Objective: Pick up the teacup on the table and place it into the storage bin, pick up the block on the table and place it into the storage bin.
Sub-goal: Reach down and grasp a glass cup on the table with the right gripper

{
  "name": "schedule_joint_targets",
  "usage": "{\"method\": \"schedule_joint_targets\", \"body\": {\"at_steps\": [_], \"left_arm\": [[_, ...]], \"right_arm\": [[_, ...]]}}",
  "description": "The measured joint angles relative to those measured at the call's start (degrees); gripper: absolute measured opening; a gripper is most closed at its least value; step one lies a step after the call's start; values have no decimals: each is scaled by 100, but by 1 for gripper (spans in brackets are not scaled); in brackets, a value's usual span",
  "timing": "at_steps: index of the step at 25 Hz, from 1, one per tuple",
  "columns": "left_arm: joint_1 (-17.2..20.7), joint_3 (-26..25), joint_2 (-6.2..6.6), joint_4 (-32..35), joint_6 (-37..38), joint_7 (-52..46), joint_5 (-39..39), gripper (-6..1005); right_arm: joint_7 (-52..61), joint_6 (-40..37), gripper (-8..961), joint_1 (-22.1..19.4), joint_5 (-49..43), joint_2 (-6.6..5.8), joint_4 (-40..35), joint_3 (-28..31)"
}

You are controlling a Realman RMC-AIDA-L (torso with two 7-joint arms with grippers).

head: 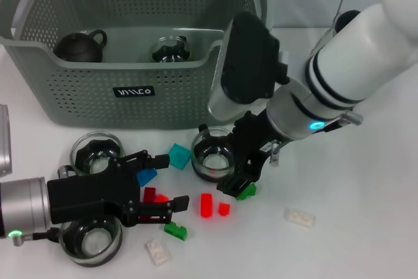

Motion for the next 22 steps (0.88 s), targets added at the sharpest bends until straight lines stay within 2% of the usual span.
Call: {"method": "schedule_joint_targets", "body": {"at_steps": [8, 22], "left_arm": [[35, 0, 0, 0, 0, 0, -1, 889], [45, 25, -16, -18, 0, 6, -4, 888]], "right_arm": [[15, 638, 944, 57, -12, 11, 260, -461], [67, 1351, 945, 269, 48, 35, 911, -918]]}}
